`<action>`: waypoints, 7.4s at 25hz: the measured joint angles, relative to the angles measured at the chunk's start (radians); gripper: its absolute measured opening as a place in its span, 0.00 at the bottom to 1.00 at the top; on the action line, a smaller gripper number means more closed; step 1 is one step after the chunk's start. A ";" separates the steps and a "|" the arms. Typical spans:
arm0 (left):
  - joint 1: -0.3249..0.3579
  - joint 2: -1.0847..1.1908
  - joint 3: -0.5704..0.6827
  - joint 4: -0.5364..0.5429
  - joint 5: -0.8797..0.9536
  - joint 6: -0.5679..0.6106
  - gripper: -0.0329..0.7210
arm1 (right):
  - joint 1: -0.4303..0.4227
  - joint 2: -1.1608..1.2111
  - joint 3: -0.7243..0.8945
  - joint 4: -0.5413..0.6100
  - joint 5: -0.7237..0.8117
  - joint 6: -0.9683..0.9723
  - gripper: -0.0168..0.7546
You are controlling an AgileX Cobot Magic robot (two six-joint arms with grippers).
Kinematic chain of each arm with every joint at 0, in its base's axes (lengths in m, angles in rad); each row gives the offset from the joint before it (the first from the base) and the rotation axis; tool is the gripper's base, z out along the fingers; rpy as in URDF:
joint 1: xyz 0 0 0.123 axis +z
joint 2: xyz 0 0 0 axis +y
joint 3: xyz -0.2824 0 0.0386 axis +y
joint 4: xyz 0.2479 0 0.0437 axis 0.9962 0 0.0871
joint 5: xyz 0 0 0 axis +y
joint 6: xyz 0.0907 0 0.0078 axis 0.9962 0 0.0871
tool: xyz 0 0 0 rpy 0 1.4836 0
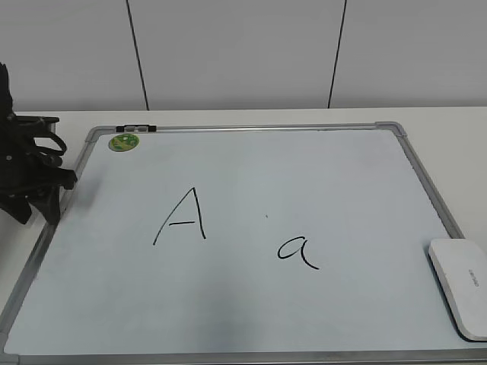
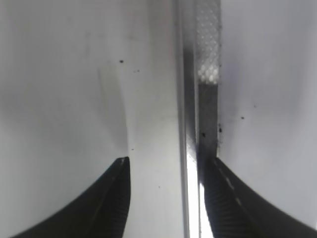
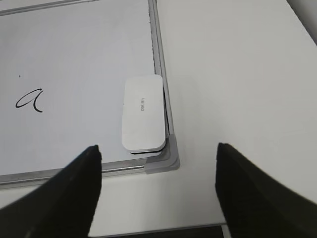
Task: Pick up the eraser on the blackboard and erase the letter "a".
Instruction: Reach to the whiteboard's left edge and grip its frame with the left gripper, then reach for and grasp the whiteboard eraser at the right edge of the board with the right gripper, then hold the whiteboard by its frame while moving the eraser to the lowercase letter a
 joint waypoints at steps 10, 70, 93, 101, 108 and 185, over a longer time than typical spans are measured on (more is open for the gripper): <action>0.000 0.013 -0.004 0.000 -0.012 0.000 0.38 | 0.000 0.000 0.000 0.000 0.000 0.000 0.71; 0.000 0.032 -0.022 -0.078 0.007 -0.001 0.13 | 0.031 1.223 -0.201 0.135 -0.188 -0.100 0.87; 0.000 0.032 -0.022 -0.078 0.007 -0.001 0.13 | 0.031 1.646 -0.389 0.054 -0.311 -0.027 0.89; 0.000 0.032 -0.022 -0.078 0.007 -0.001 0.13 | 0.031 1.687 -0.389 0.056 -0.344 -0.016 0.88; 0.000 0.032 -0.022 -0.078 0.007 -0.001 0.13 | 0.031 1.739 -0.391 0.067 -0.370 -0.016 0.86; 0.000 0.032 -0.022 -0.082 0.009 -0.001 0.13 | 0.556 2.203 -1.128 0.203 0.075 -0.094 0.70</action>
